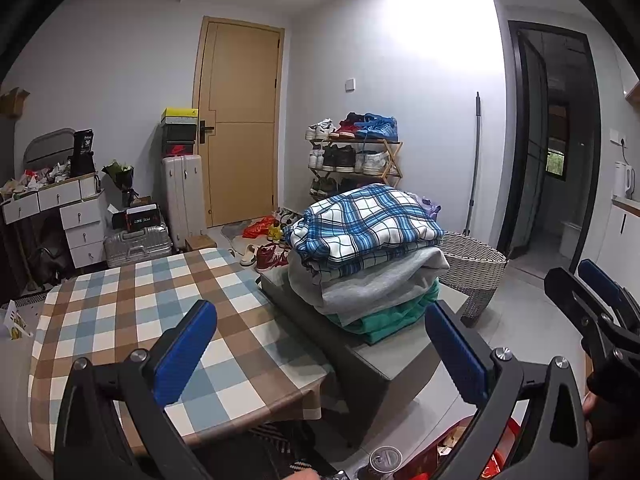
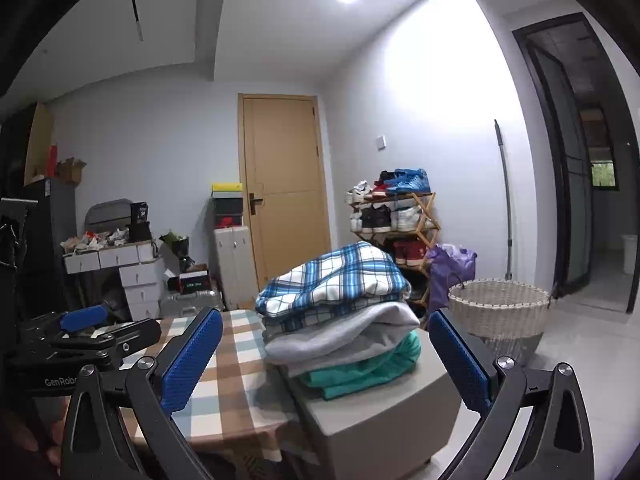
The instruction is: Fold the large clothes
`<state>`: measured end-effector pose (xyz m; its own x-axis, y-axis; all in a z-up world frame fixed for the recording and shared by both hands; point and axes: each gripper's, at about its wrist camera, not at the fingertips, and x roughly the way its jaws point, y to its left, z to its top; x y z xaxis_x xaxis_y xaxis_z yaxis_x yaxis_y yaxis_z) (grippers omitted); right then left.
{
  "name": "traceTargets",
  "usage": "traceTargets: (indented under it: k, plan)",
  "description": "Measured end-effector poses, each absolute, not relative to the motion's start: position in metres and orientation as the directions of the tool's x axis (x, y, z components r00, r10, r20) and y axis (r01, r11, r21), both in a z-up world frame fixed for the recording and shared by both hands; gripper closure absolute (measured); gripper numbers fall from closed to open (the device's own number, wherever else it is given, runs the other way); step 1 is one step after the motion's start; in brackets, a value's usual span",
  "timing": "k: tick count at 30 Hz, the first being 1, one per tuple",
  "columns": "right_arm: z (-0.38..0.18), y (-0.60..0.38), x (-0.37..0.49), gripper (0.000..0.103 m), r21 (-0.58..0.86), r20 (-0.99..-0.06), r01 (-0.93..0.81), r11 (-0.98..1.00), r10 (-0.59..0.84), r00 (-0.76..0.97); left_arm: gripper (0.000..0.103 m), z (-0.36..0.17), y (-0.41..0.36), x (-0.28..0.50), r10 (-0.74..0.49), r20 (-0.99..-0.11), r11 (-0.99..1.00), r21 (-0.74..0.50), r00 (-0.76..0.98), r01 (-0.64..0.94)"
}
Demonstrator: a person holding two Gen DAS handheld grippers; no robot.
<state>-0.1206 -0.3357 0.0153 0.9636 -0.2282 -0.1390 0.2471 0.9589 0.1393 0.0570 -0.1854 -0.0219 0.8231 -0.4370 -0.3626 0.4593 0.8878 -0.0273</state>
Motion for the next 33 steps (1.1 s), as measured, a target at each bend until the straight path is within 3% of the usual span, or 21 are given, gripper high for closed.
traceTargets:
  k: [33]
  plan:
    - [0.0186,-0.338,-0.1199,0.0,0.128,-0.122,0.234,0.964,-0.218,0.968,0.002,-0.0226,-0.1894,0.0552,-0.452,-0.36,0.878,-0.017,0.816,0.479]
